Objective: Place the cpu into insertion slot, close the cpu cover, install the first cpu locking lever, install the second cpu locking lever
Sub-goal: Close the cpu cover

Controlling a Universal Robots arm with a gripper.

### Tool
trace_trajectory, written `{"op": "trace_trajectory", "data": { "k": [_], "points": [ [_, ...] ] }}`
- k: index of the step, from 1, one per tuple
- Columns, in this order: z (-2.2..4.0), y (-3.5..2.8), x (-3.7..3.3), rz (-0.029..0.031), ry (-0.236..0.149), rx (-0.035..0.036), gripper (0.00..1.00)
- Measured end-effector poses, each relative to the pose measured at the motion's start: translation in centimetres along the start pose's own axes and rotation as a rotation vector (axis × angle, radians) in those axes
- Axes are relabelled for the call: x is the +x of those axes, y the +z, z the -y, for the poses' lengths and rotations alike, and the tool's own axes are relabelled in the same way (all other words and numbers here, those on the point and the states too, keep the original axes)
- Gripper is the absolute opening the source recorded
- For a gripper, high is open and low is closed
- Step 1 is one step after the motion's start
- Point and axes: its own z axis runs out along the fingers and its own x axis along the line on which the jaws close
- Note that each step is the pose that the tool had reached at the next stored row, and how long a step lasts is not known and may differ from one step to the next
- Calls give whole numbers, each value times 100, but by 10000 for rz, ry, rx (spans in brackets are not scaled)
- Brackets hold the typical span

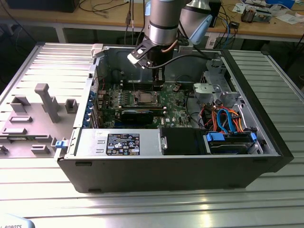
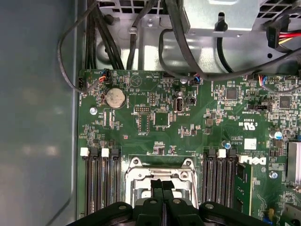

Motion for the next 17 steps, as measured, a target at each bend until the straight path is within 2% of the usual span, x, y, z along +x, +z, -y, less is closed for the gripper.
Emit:
{"op": "trace_trajectory", "data": {
  "k": [17],
  "points": [
    [5,4,-12,-5,-1,-4,11]
  ]
}}
